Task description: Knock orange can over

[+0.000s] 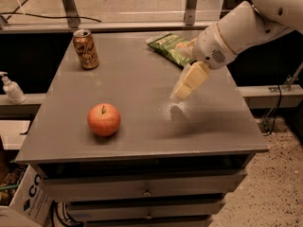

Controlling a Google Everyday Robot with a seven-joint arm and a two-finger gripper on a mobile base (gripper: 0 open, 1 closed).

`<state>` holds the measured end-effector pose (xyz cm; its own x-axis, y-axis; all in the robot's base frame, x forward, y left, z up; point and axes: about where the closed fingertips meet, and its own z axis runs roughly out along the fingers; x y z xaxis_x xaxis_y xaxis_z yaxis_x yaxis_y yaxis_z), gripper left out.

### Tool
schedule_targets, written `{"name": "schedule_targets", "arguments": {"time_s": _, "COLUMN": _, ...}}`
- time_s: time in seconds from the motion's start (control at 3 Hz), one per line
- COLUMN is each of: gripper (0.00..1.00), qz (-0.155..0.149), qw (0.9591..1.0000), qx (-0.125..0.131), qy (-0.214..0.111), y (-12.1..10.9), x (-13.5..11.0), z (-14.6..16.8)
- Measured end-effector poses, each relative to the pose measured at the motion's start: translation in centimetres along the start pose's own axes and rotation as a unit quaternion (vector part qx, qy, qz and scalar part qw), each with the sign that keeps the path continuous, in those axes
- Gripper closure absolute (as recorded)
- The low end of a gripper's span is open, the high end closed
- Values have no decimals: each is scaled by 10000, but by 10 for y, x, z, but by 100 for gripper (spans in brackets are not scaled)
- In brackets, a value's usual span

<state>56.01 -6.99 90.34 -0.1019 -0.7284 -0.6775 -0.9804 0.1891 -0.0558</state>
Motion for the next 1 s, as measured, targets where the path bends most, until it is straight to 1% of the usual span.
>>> {"name": "schedule_targets", "arguments": {"time_s": 0.33, "gripper": 0, "qz": -37, "qw": 9992, "qx": 14, "qy": -405, "y": -15, "x": -16, "z": 22}}
{"name": "schedule_targets", "arguments": {"time_s": 0.67, "gripper": 0, "qz": -100, "qw": 9967, "qx": 27, "qy": -810, "y": -37, "x": -37, "z": 42}}
{"name": "schedule_targets", "arguments": {"time_s": 1.0, "gripper": 0, "qz": -78, "qw": 9924, "qx": -17, "qy": -1227, "y": -56, "x": -60, "z": 62}}
